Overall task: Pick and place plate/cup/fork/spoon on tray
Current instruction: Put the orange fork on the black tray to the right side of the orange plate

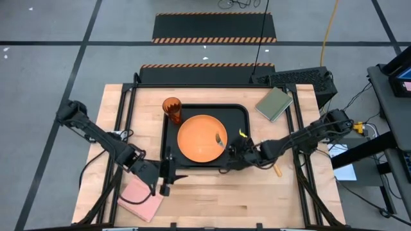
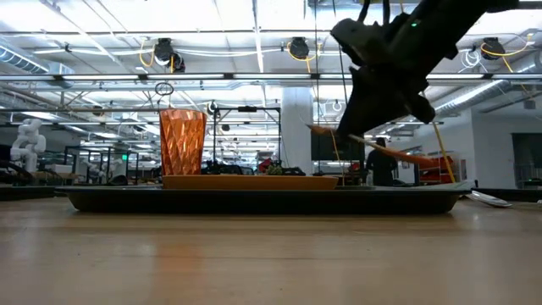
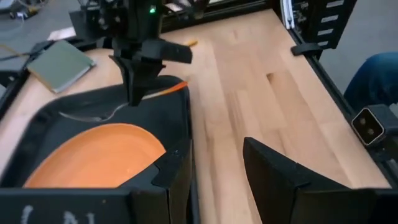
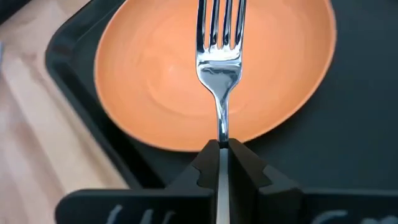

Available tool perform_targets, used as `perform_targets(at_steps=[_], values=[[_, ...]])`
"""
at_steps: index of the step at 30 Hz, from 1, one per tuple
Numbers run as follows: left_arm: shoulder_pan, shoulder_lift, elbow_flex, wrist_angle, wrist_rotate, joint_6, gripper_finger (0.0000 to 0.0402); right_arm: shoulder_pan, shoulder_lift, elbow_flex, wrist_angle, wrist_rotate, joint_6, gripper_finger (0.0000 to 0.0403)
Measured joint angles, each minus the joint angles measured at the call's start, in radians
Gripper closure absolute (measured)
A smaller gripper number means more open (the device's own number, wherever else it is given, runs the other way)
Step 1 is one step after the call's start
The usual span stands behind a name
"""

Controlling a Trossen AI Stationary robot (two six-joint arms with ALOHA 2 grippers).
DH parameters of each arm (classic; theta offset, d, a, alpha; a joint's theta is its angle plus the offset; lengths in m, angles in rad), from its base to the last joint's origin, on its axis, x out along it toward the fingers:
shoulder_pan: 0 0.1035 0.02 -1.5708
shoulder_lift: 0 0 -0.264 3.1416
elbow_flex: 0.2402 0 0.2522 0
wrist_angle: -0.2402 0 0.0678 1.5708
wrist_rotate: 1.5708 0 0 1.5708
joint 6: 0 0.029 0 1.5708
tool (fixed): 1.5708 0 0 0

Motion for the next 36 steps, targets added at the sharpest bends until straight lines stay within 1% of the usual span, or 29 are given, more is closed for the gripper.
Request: perform_targets(at_steps=[5, 11, 14, 17, 20, 22, 25, 29, 33, 36], values=[[0.001, -0.011, 0.000, -0.010, 0.000, 0.072, 0.0252, -0.051, 0.000, 0.000, -0.009, 0.001, 0.030, 0.0396], [0.025, -0.011, 0.000, -0.012, 0.001, 0.148, 0.0252, -0.102, 0.000, 0.000, -0.102, 0.007, 0.163, 0.0399], [0.044, -0.010, 0.000, -0.015, 0.001, 0.152, 0.0252, -0.106, 0.000, 0.000, -0.151, 0.069, 0.239, 0.0399], [0.063, -0.010, 0.000, -0.020, 0.014, 0.177, 0.0252, -0.106, 0.000, 0.001, -0.164, 0.132, 0.317, 0.0399], [0.082, -0.010, 0.000, -0.021, 0.046, 0.194, 0.0252, -0.105, 0.017, 0.002, -0.157, 0.161, 0.404, 0.0399], [0.094, -0.010, 0.000, -0.024, 0.061, 0.197, 0.0252, -0.106, 0.040, 0.002, -0.155, 0.159, 0.462, 0.0399], [0.110, -0.010, 0.000, -0.035, 0.073, 0.206, 0.0252, -0.112, 0.076, 0.002, -0.145, 0.153, 0.496, 0.0398], [0.124, -0.010, 0.000, -0.059, 0.080, 0.223, 0.0252, -0.130, 0.112, 0.002, -0.130, 0.147, 0.515, 0.0398], [0.138, -0.010, 0.000, -0.076, 0.084, 0.224, 0.0252, -0.159, 0.129, 0.002, -0.119, 0.101, 0.513, 0.0397], [0.145, -0.010, 0.000, -0.087, 0.083, 0.224, 0.0252, -0.170, 0.131, 0.001, -0.119, 0.099, 0.517, 0.0397]])
